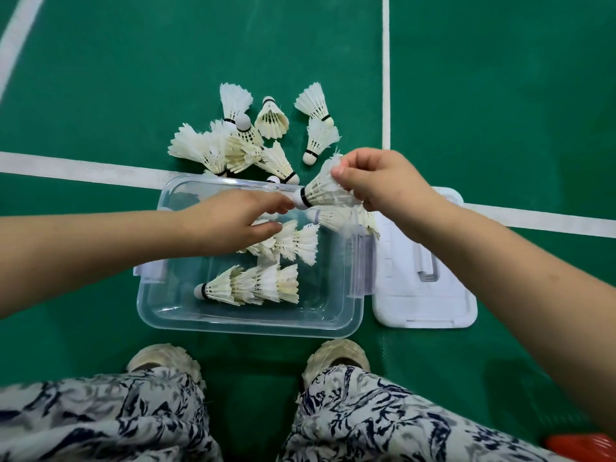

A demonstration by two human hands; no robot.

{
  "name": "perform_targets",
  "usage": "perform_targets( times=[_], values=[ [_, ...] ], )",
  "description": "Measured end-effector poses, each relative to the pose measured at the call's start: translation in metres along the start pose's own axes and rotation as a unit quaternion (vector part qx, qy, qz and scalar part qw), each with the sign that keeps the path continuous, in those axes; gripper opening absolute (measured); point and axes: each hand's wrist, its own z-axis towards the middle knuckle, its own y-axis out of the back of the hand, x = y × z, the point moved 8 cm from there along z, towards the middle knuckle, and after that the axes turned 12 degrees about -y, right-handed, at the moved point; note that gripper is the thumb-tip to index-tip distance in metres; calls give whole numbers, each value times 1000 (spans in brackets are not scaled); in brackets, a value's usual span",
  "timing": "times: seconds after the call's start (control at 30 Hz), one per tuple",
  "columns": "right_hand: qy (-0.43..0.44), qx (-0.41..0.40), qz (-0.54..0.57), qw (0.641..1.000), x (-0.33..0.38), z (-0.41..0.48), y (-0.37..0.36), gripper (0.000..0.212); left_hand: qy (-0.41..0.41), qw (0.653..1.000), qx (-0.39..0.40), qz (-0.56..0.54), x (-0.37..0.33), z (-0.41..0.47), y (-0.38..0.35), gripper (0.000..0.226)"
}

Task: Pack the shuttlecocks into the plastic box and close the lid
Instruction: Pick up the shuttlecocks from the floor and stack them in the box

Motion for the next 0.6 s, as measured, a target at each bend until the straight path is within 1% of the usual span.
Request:
perform_targets(
  times=[0.1, 0.17, 0.2, 0.3, 0.33, 0.4, 0.47, 0.6],
  values=[
    [-38, 5, -53, 998, -13, 1, -10, 28, -6, 999, 49, 6, 2, -4, -17, 37],
    [-49, -1, -131, 990, -20, 0, -17, 27, -9, 995, 94, 20, 4, -7, -34, 37],
    [-40, -5, -182, 982, -22, -1, -22, 25, -10, 993, 115, 35, 5, -9, -42, 37],
    [21, -21, -357, 934, -28, -7, -43, 14, -13, 982, 178, 66, 12, -16, -68, 39],
    [45, -27, -402, 914, -31, -10, -51, 10, -9, 977, 201, 67, 15, -20, -75, 41],
    [89, -26, -476, 874, -37, -14, -70, 8, 3, 968, 240, 67, 23, -28, -86, 46],
    [97, -7, -508, 856, -45, -14, -84, 4, 18, 962, 263, 75, 33, -33, -88, 50],
    [49, 32, -528, 847, -56, -6, -93, 7, 49, 956, 277, 85, 51, -36, -84, 51]
  ],
)
